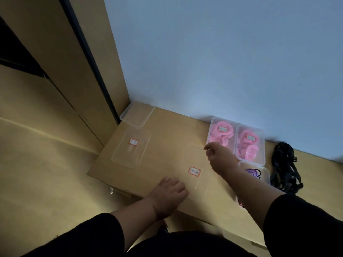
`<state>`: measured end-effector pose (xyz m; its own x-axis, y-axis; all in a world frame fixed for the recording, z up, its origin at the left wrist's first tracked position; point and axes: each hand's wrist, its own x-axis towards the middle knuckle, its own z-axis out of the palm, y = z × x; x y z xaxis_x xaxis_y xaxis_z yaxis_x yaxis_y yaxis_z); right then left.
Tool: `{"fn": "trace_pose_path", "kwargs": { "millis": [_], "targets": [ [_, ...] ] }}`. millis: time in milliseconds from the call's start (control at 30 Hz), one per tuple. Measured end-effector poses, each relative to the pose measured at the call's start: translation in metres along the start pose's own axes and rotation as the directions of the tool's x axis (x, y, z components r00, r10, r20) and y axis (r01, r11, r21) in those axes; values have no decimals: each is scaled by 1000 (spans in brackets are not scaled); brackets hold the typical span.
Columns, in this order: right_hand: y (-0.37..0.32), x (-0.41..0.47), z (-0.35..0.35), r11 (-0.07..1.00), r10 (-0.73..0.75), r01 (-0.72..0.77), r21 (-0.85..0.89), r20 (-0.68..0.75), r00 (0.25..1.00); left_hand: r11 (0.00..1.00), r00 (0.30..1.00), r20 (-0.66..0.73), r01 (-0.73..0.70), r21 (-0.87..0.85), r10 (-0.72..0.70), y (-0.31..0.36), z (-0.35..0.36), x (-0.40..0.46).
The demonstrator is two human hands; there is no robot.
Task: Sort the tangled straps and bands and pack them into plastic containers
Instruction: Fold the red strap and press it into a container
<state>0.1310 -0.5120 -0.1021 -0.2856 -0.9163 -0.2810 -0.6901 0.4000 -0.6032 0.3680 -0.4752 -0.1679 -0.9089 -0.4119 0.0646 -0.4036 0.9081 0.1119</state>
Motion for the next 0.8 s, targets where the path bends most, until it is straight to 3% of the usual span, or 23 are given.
{"fn": "trace_pose_path", "kwargs": {
  "millis": [100, 333, 467, 633, 800],
  "targets": [
    [16, -10, -26, 999, 39, -36, 41, -60, 997, 994, 993, -80, -88, 59, 93, 5, -8, 22],
    [66, -40, -80, 989, 144, -138, 48, -151, 978, 970, 944, -232, -242, 7, 237, 39, -21, 76],
    [99, -48, -98, 993, 96, -106, -59, -149, 984, 958, 947, -170, -284, -34, 274, 67, -24, 110],
    [140, -45, -104, 961, 12, -22, -274, -39, 999, 960, 963, -1, -268, -85, 269, 96, -15, 136],
    [166, -44, -108, 920, -68, 73, -384, 28, 997, 977, 979, 65, -186, -108, 194, 120, -11, 154]
  ]
}}
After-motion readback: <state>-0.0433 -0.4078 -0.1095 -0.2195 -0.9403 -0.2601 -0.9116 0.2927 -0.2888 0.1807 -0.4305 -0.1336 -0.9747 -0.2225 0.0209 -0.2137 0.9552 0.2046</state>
